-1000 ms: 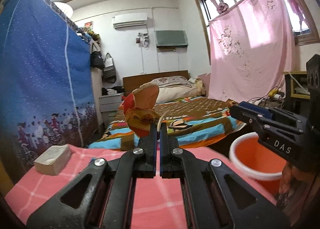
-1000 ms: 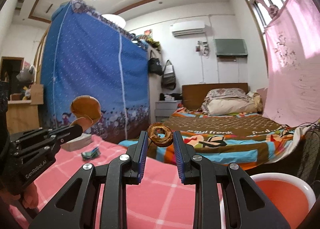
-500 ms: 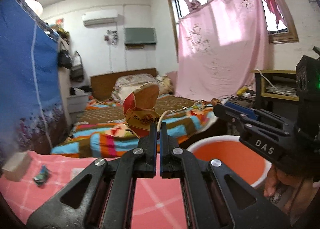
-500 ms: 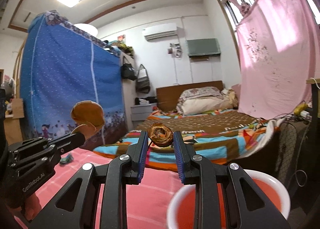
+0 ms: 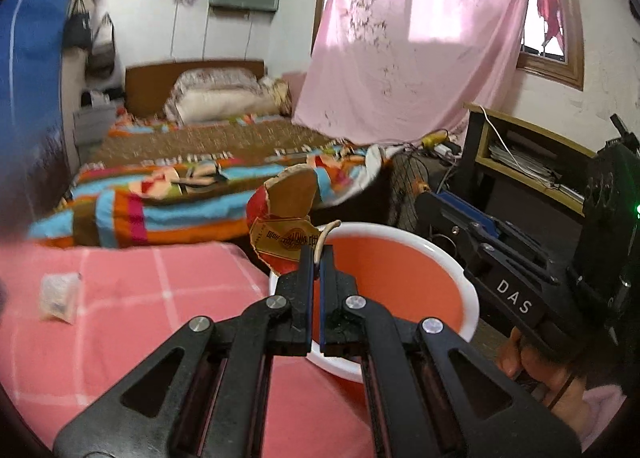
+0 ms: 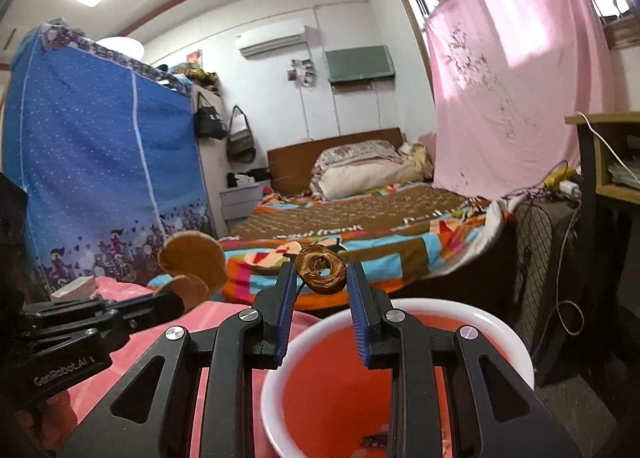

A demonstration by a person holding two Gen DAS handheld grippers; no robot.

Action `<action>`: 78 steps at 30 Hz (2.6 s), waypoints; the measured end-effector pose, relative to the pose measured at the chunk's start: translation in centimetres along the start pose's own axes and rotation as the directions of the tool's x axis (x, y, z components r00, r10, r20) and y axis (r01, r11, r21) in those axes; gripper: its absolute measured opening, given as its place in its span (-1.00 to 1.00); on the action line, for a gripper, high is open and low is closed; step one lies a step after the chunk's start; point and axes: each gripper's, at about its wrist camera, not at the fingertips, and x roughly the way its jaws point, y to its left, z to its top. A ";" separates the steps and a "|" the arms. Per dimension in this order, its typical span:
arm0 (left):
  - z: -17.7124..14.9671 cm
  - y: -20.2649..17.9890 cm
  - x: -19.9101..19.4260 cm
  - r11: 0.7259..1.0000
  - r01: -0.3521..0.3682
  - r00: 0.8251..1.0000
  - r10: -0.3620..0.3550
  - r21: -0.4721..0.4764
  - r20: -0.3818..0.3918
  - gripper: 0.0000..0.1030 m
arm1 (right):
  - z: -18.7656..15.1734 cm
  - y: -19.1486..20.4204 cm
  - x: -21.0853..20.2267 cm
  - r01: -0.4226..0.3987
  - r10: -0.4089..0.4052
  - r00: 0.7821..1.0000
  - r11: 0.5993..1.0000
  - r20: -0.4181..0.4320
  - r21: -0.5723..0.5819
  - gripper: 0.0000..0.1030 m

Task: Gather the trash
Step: 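Carry the nut shell and orange peel in both tools over the orange bucket, then open both tools to drop the shell and peel into the bucket, then bring both tools back from the bucket to the bedspread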

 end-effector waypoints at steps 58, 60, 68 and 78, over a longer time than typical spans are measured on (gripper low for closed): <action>0.6 2.5 0.6 0.971 -0.073 0.996 0.062 -0.229 -0.057 0.26 | -0.1 -3.0 0.8 0.080 -0.071 0.993 0.992 -0.093 0.102 0.35; 0.6 3.0 -0.1 0.967 -0.106 0.994 0.101 -0.230 -0.037 0.49 | 0.2 -2.6 0.6 0.067 -0.060 0.996 0.992 -0.067 0.105 0.42; 0.1 5.2 -3.6 0.928 -0.285 0.946 0.313 -0.239 0.087 1.00 | 0.8 -0.1 0.8 0.026 -0.026 1.000 0.998 -0.012 0.057 0.83; -0.6 7.9 -6.9 0.894 -0.354 0.902 0.404 -0.275 0.152 1.00 | 1.0 2.6 0.8 -0.044 0.040 0.996 0.998 0.080 0.044 1.00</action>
